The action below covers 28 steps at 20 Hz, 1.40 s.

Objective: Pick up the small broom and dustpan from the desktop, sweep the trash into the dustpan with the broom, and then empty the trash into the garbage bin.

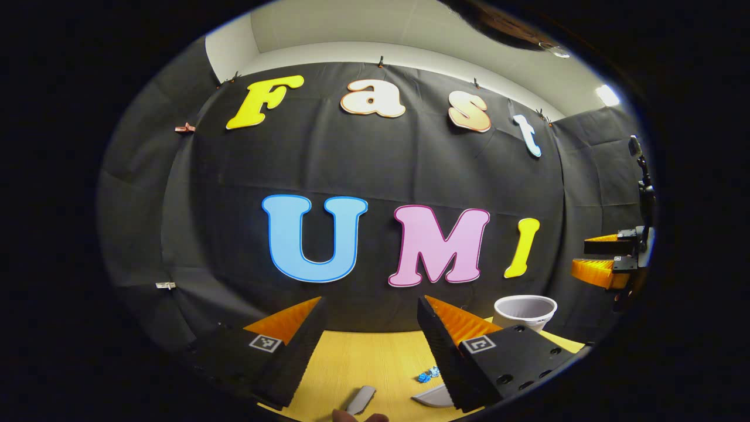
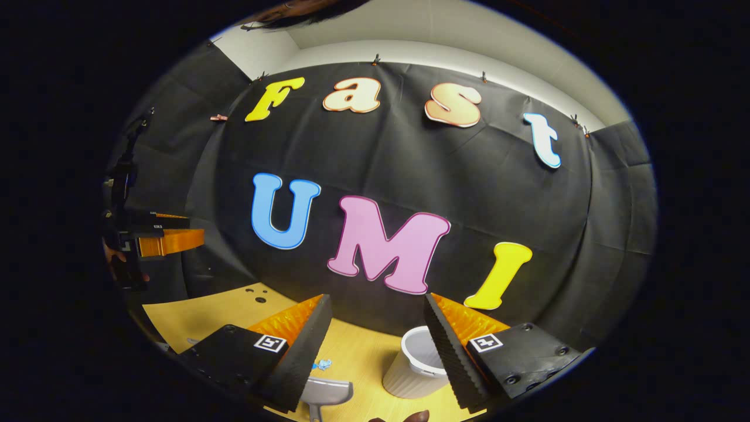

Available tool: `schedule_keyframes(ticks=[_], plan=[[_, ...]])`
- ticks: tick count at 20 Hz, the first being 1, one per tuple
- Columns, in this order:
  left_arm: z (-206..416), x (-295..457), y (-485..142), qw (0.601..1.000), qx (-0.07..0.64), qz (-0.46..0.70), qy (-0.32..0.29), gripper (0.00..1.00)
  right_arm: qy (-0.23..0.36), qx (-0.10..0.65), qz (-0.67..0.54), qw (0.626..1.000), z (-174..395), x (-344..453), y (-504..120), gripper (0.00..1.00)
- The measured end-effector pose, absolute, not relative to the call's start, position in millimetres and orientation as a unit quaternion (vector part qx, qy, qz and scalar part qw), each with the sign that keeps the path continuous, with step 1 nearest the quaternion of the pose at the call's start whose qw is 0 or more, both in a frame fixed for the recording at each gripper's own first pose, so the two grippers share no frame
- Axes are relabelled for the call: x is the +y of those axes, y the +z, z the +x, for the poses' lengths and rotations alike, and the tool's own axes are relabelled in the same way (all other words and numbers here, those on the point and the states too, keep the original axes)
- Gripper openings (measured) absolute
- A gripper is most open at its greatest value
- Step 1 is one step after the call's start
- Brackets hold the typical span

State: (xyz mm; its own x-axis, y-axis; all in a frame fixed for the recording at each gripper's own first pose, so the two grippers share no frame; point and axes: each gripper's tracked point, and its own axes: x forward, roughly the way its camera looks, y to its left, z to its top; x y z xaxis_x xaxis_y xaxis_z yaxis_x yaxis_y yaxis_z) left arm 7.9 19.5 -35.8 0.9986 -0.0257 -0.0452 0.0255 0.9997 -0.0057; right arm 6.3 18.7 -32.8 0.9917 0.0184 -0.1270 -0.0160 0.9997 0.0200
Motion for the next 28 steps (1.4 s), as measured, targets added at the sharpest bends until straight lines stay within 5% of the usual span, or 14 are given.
schedule_keyframes(ticks=[12, 18, 28], plan=[[7.6, 37.0, -74.2, 0.999, 0.043, 0.005, -0.017, 0.95, 0.100, 0.307, 0.015, 0.946, -25.2, 68.6, -162.9, 0.97], [5.6, 47.5, -98.0, 0.998, 0.057, -0.004, -0.020, 0.96, 0.121, 0.471, 0.063, 0.872, -67.2, 93.3, -254.4, 0.97], [4.5, 72.1, -136.3, 0.996, 0.085, -0.005, -0.012, 0.96, 0.149, 0.637, 0.059, 0.754, -106.5, 124.9, -389.9, 0.96]])
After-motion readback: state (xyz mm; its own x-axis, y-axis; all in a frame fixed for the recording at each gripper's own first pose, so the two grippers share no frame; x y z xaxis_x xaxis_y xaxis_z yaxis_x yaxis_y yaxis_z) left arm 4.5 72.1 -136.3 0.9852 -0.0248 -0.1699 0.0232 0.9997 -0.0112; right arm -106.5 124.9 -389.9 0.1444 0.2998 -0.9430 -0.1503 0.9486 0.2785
